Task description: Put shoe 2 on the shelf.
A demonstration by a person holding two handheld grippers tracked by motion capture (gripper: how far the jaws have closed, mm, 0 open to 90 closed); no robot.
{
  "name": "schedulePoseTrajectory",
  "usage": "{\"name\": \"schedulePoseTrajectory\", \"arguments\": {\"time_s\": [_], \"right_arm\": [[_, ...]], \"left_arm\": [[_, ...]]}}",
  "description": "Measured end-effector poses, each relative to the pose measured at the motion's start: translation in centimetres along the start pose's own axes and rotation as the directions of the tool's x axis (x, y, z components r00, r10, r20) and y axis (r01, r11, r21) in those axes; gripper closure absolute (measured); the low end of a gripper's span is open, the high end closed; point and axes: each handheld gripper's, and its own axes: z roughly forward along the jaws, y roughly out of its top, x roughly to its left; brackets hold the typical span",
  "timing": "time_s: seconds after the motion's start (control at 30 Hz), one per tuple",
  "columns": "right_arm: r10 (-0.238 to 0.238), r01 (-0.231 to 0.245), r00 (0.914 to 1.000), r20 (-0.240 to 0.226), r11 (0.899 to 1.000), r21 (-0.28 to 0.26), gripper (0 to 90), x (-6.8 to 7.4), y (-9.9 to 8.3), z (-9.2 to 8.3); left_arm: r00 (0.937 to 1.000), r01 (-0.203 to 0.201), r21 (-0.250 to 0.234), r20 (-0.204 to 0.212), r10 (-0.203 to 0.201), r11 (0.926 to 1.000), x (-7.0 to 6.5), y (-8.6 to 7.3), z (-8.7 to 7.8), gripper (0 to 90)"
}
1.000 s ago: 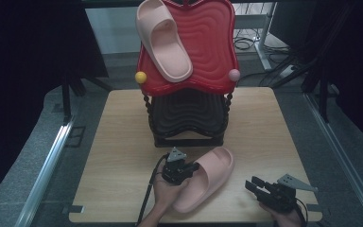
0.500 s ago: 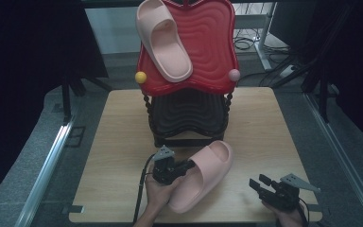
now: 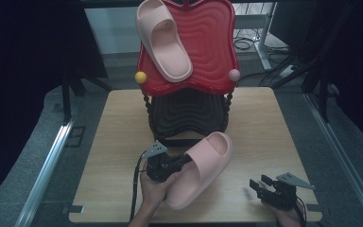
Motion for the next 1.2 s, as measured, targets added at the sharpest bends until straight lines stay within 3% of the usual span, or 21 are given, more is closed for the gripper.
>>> {"name": "schedulePoseTrajectory", "arguments": {"time_s": [0.1, 0.37, 0.53, 0.7, 1.2], "right_arm": [[-0.004, 0.004, 0.9997, 0.024, 1.000, 0.016, 40.1, 0.0, 0.0, 0.2], [0.003, -0.005, 0.9993, 0.036, 0.998, 0.063, 39.0, 0.1, 0.2, 0.7], [0.001, -0.003, 0.9992, 0.039, 0.998, 0.059, 38.7, 0.2, 0.5, 0.8], [-0.035, 0.033, 0.9981, 0.051, 0.999, 0.029, 38.4, 0.6, 1.1, 1.0], [-0.040, 0.035, 0.9962, 0.077, 0.997, 0.064, 37.1, 0.6, 1.1, 1.8]], "left_arm": [[1.0000, -0.005, -0.010, 0.000, 0.005, 0.9999, -0.1, 0.3, -0.2, 84.3], [0.9999, -0.014, -0.036, 0.003, 0.014, 0.9993, -0.4, 1.2, -0.6, 84.4], [0.9998, -0.019, -0.053, 0.005, 0.020, 0.9984, -0.6, 1.8, -0.7, 84.3], [0.9994, -0.031, -0.070, 0.011, 0.032, 0.9971, -0.9, 2.8, -0.9, 84.3], [0.9978, -0.057, -0.142, 0.026, 0.061, 0.9882, -2.2, 6.1, -1.1, 84.3]]}}
